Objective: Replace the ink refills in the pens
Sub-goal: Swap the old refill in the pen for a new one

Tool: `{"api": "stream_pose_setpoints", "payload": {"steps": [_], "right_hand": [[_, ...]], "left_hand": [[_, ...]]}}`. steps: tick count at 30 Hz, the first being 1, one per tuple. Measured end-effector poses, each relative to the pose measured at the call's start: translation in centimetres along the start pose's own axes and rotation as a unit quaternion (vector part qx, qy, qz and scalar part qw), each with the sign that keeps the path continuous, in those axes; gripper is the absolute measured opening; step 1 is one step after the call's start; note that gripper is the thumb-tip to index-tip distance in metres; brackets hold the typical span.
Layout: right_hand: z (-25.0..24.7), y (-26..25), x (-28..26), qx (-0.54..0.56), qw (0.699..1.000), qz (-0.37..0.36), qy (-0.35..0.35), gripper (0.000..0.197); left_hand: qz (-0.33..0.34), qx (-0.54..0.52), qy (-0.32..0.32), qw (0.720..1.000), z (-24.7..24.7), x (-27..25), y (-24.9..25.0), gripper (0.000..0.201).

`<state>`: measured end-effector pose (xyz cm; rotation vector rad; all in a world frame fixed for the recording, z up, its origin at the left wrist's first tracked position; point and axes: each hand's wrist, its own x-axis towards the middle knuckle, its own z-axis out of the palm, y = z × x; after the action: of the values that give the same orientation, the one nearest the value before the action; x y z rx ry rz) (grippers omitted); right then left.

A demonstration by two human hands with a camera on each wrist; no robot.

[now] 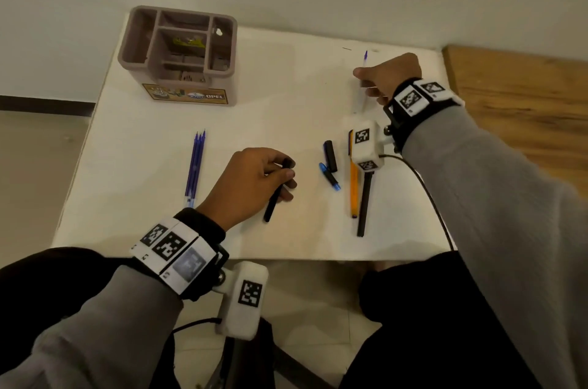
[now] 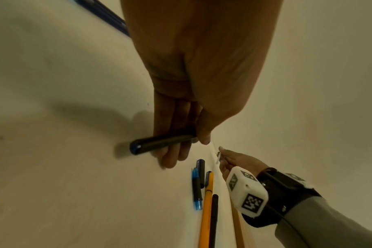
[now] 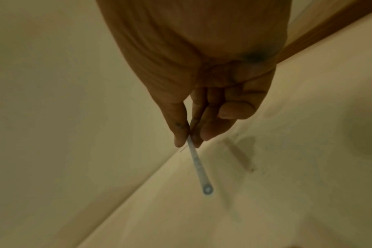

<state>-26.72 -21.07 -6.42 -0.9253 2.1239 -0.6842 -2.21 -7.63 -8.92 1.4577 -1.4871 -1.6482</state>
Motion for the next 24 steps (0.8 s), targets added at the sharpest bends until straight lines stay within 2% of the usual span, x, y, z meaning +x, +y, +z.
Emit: {"api": "stream_pose_setpoints", "payload": {"steps": [2,6,7,10,13,18,20,24], "right_hand": [[0.6,0.2,1.2,-0.051,0.999,-0.003,0.012,0.03],[1.4,1.3,1.3,-0.08,0.995,-0.03,0.047,0.058],[1.4,1.3,0.8,-0.075,0.994,-0.047,0.058,0.056],[2.2,0.7,-2.4,-0.025,0.991,-0.111,0.067,0.03],[4.3,0.0,-7.1,0.004,0.991,-0.135,-0.014,0.019],[10.6,-1.6,-12.7,-0.017,0.974,-0.086,-0.21,0.019],[13.3,-2.1,-13.9,-0.047,0.966,-0.076,-0.242,0.022],[16.6,-2.9,-15.3,-0.081,0.965,-0.074,-0.237,0.028]], "left_hand": [[0.002,0.005,0.0,1.0,-0.1,0.0,0.1,0.017],[0.014,0.011,0.001,1.0,-0.3,-0.4,0.3,0.016],[0.019,0.007,0.004,1.0,-0.5,-0.5,0.5,0.016],[0.036,0.002,0.017,0.999,-1.2,-1.0,0.9,0.014],[0.04,0.023,0.041,0.998,-2.6,-1.7,1.3,0.015],[0.035,0.08,0.101,0.991,-7.6,-3.9,0.4,0.011],[0.03,0.081,0.133,0.987,-9.6,-4.9,-0.2,0.011],[0.006,0.065,0.184,0.981,-12.1,-6.0,-1.3,0.013]]}}
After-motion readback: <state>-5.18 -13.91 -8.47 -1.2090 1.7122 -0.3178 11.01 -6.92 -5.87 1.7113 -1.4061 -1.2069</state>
